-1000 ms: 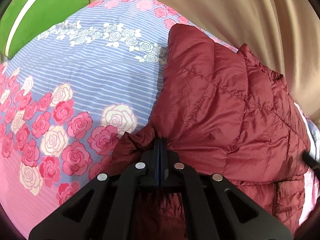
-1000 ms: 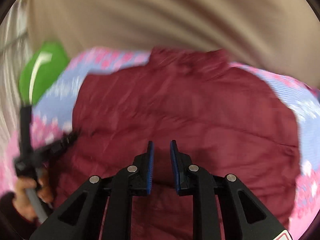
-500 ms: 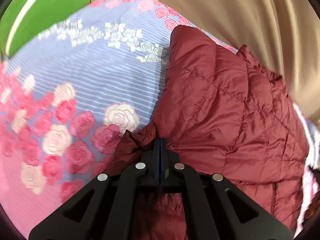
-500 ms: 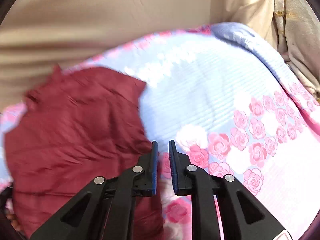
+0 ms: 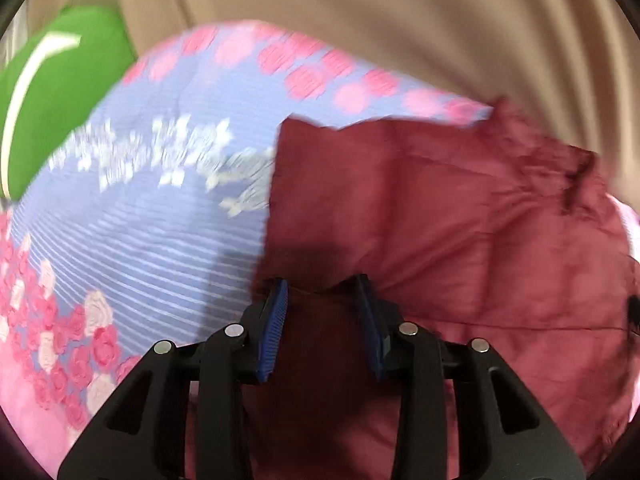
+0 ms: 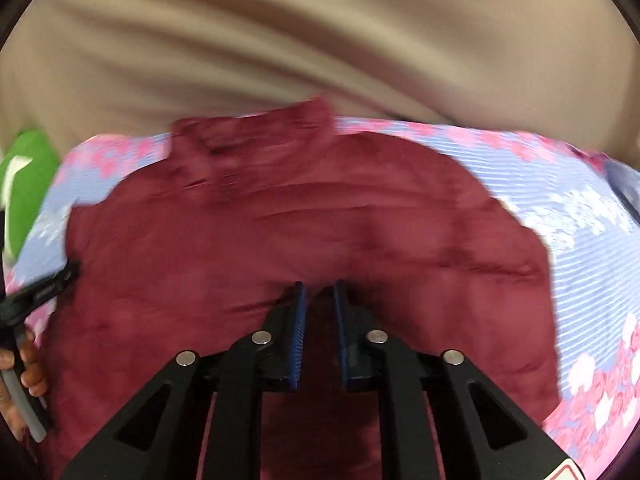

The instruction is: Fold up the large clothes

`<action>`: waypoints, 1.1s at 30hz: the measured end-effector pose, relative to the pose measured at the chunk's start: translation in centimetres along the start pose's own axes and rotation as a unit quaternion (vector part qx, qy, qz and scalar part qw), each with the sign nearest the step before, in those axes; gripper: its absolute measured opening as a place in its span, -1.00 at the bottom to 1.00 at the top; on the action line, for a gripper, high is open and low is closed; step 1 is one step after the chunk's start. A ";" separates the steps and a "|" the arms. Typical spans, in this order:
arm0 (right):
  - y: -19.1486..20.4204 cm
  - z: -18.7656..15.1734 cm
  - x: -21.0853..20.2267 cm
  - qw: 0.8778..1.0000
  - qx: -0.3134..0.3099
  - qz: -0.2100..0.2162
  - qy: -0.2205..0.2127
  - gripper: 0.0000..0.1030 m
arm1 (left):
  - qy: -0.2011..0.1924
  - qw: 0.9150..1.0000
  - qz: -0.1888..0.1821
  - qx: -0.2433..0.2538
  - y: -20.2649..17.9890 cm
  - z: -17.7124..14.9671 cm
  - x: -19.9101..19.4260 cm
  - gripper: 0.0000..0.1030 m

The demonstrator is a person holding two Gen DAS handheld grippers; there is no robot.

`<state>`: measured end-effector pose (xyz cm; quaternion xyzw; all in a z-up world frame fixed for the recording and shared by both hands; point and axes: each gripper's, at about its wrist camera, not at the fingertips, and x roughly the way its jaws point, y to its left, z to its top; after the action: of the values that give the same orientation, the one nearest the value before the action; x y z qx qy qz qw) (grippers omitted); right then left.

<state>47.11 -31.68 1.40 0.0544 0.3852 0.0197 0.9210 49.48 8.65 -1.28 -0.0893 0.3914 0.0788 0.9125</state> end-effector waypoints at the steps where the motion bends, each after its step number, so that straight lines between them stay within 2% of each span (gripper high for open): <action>1: -1.8 0.2 0.1 1.000 0.019 -0.013 0.000 -0.87 | -0.005 1.000 -0.011 -0.007 0.7 0.2 0.2 -0.33; 3: -6.7 0.4 0.4 0.994 0.070 -0.083 0.002 -0.86 | -0.003 1.000 -0.015 -0.014 1.3 0.4 0.4 -0.34; 4: -8.6 0.1 0.3 0.991 0.088 -0.101 0.008 -0.88 | -0.005 1.000 -0.006 -0.010 1.3 0.5 0.4 -0.34; 5: -10.8 -0.3 -0.1 0.988 0.114 -0.104 0.011 -0.87 | -0.005 1.000 -0.004 -0.007 1.4 0.6 0.3 -0.34; 7: -13.2 -1.2 -1.9 0.984 0.140 -0.105 0.005 -0.61 | -0.006 1.000 -0.010 -0.021 1.9 0.7 -0.5 -0.34; 9: -13.9 -2.7 -4.7 0.987 0.124 -0.099 -0.009 -0.58 | -0.006 0.998 -0.039 -0.045 3.0 0.6 -2.3 -0.24; 11: -13.6 -4.4 -6.5 0.991 0.097 -0.089 -0.003 -0.39 | -0.005 0.996 -0.068 -0.054 3.6 -0.2 -4.2 0.16; 13: -12.9 -6.6 -8.2 0.994 0.076 -0.074 0.001 0.07 | -0.007 0.995 -0.087 -0.048 4.3 -1.9 -6.3 0.41; 14: -12.8 -7.9 -8.9 0.996 0.067 -0.066 0.006 0.11 | -0.005 0.995 -0.086 -0.042 4.5 -2.5 -6.8 0.50; 16: -13.1 -10.5 -10.1 0.996 0.063 -0.055 0.022 0.15 | 0.018 0.996 -0.080 -0.026 5.7 -4.8 -7.4 0.52; 18: -13.8 -13.5 -10.8 0.995 0.077 -0.044 0.056 0.15 | 0.053 0.995 -0.085 -0.030 6.7 -6.6 -7.4 0.52; 19: -14.0 -14.5 -10.8 0.993 0.086 -0.036 0.066 0.15 | 0.061 0.992 -0.104 -0.038 7.7 -8.0 -7.9 0.52; 20: -14.1 -15.7 -11.1 0.992 0.098 -0.026 0.076 0.15 | 0.049 0.994 -0.099 -0.026 7.9 -9.1 -8.8 0.52; 21: -13.7 -16.9 -11.7 0.991 0.103 -0.017 0.083 0.16 | 0.055 0.994 -0.089 -0.016 7.9 -9.7 -9.3 0.51; 22: -13.4 -17.6 -12.0 0.991 0.104 -0.012 0.085 0.16 | 0.060 0.994 -0.096 -0.010 8.0 -10.3 -9.7 0.49; 23: -12.8 -18.1 -12.5 0.992 0.098 -0.012 0.079 0.17 | 0.059 0.994 -0.095 -0.003 7.7 -10.8 -10.1 0.30; 24: -12.3 -18.5 -12.7 0.992 0.093 -0.006 0.081 0.11 | 0.059 0.995 -0.086 0.010 7.4 -11.3 -10.5 0.20; 25: -11.8 -18.7 -12.8 0.993 0.089 -0.007 0.081 -0.32 | 0.056 0.995 -0.081 0.032 6.9 -11.8 -10.8 -0.20; 26: -11.4 -18.9 -12.9 0.993 0.087 -0.004 0.082 -0.59 | 0.064 0.993 -0.096 0.039 6.6 -12.1 -11.0 -0.58; 27: -11.1 -19.1 -13.0 0.992 0.093 0.008 0.087 -0.84 | 0.066 0.993 -0.093 0.041 6.5 -12.5 -11.4 -0.68; 28: -11.1 -19.3 -13.3 0.991 0.104 0.011 0.089 -0.91 | 0.077 0.991 -0.101 0.042 6.5 -13.1 -11.8 -0.91; 31: -10.6 -20.5 -15.4 0.990 0.111 0.006 0.089 -0.97 | 0.090 0.988 -0.111 0.051 6.8 -14.9 -13.5 -0.95; 33: -10.4 -22.5 -17.5 0.990 0.108 0.003 0.094 -0.97 | 0.102 0.986 -0.115 0.063 7.4 -16.8 -15.5 -0.96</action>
<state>18.69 -41.50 -3.10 0.1528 0.4699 -0.0143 0.8693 25.54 10.93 -2.15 -0.0838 0.4738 -0.0615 0.8745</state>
